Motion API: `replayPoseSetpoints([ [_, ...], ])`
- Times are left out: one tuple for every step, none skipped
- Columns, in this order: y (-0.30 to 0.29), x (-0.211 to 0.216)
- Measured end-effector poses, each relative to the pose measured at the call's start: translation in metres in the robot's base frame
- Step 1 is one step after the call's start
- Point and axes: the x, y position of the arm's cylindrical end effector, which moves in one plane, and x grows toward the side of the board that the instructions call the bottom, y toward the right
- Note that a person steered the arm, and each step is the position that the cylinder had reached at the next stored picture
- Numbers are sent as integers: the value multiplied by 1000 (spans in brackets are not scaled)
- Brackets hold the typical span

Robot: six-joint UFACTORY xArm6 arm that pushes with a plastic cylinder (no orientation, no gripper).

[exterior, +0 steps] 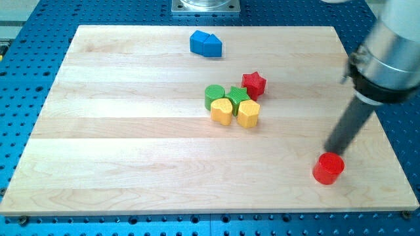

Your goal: Move red star near red circle

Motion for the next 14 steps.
replayPoseSetpoints([
  [-54, 5],
  [-36, 48],
  [7, 48],
  [-2, 28],
  [-106, 19],
  [-210, 10],
  [-344, -21],
  [-387, -88],
  [-351, -133],
  [-303, -148],
  [-211, -134],
  [-119, -133],
  [-65, -133],
  [-52, -136],
])
